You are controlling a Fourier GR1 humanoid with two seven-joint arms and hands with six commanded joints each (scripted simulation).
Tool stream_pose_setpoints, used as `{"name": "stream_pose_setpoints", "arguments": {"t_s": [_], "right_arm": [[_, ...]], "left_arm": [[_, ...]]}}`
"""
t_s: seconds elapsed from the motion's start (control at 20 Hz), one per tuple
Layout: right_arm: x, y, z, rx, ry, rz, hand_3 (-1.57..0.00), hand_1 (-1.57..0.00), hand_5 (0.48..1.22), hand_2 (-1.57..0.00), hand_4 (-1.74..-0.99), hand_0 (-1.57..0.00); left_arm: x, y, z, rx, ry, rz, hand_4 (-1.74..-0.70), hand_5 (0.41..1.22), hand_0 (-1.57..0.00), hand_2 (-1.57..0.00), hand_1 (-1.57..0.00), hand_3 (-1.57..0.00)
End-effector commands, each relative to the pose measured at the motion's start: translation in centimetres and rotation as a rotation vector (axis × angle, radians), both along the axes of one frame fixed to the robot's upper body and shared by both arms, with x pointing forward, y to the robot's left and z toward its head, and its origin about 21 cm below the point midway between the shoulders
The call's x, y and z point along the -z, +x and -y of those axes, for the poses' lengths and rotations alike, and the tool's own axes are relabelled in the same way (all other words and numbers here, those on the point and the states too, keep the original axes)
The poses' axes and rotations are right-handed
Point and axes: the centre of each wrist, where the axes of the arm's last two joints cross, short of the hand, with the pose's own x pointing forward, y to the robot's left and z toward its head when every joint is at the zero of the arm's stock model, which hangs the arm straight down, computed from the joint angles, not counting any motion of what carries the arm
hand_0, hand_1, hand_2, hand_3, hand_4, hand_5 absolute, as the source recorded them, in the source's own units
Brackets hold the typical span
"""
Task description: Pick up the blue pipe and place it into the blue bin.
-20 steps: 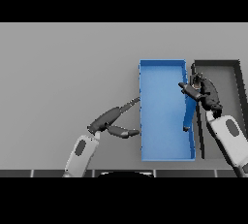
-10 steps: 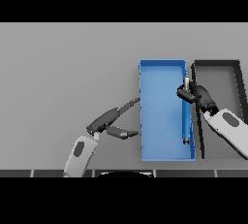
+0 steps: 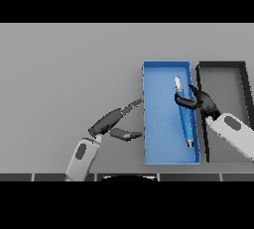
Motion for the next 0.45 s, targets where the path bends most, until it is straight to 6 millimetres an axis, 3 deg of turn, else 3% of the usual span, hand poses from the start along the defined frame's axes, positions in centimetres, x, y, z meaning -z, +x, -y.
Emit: {"name": "stream_pose_setpoints", "arguments": {"t_s": [0.0,0.4], "right_arm": [[-0.12,0.21,-0.16,-0.003,-0.008,0.006,-0.01,-0.01,0.682,-0.01,-1.030,-0.02],[-0.30,0.29,0.07,-0.025,-0.013,-0.005,0.00,-0.01,0.643,-0.01,-1.022,-0.01]], "left_arm": [[0.18,0.00,0.05,0.005,0.004,-0.001,-0.89,0.429,0.00,0.00,0.00,0.00],[0.22,-0.57,-0.01,0.006,-0.001,0.009,-0.88,0.431,0.00,0.00,0.00,0.00]]}}
